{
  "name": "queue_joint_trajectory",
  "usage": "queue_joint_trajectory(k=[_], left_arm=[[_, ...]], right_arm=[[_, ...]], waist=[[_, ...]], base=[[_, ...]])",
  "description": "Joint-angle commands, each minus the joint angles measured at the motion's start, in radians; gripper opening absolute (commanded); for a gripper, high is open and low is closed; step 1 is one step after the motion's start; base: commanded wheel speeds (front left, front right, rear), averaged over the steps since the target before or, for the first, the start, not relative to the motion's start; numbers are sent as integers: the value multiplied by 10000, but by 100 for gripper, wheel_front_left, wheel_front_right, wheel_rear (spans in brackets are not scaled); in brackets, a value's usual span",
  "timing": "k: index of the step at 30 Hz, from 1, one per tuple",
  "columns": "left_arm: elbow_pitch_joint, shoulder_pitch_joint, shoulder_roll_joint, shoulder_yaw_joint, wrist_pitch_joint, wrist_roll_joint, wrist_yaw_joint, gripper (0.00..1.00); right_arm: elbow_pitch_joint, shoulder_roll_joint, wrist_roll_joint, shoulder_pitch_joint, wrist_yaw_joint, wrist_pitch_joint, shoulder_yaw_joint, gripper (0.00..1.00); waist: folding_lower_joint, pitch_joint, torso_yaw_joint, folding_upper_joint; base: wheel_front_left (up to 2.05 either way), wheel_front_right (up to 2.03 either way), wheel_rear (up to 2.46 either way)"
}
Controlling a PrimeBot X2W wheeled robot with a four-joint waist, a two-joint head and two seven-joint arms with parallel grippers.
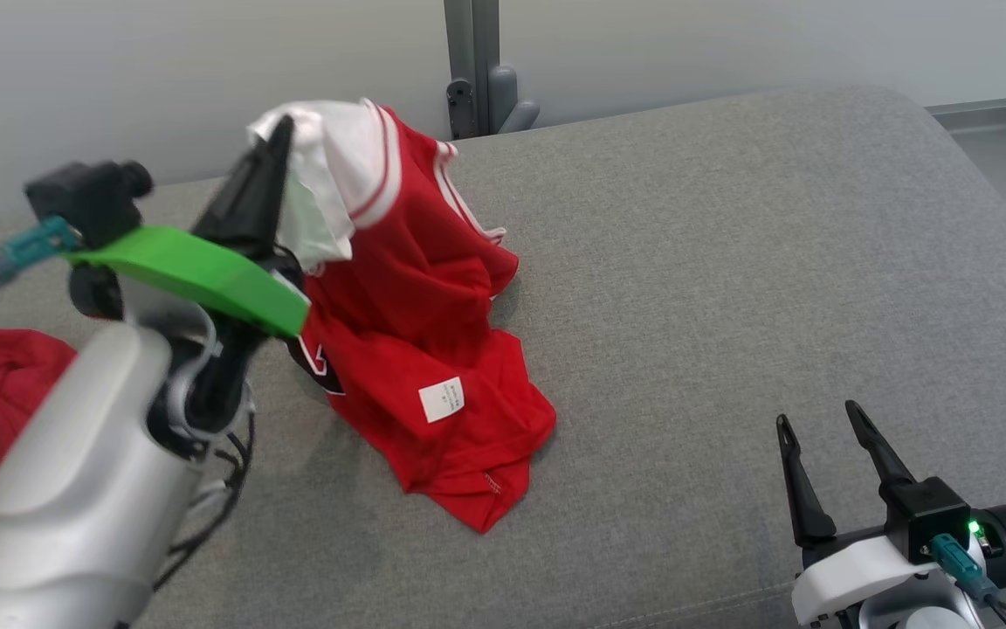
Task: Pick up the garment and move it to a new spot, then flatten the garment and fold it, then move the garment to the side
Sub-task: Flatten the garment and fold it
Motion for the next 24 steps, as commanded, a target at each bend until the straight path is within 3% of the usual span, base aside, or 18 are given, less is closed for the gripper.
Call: queue_joint_trajectory(k=[1, 5, 12, 16, 18, 24], left_arm=[[86, -328, 166, 141, 17, 59, 75, 0], [639, -1530, 299, 406, 155, 322, 302, 0], [1767, -3383, -104, 235, 375, 599, 22, 0], [2538, -3905, -1144, -164, 135, 625, -243, 0], [3374, -3454, -2137, -921, 13, 767, -591, 0], [4508, -2608, -2915, -2274, -155, 755, -1067, 0]], right_arm=[[32, -27, -14, -2, -5, -31, 14, 100], [70, -50, 1, -22, -5, -31, 115, 100], [198, -140, 97, -139, -5, -31, 450, 100], [215, -217, 109, -178, -7, -31, 607, 100], [234, -229, 102, -248, -5, -31, 756, 100], [267, -193, 187, -389, -5, -31, 888, 100]], waist=[[0, -23, -12, 105], [0, -87, -67, 105], [0, -144, -426, 105], [0, -121, -748, 105], [0, -31, -1111, 105], [0, 319, -1788, 105]], base=[[0, 0, 0], [0, 0, 0], [0, 0, 0], [0, 0, 0], [0, 0, 0], [0, 0, 0]])
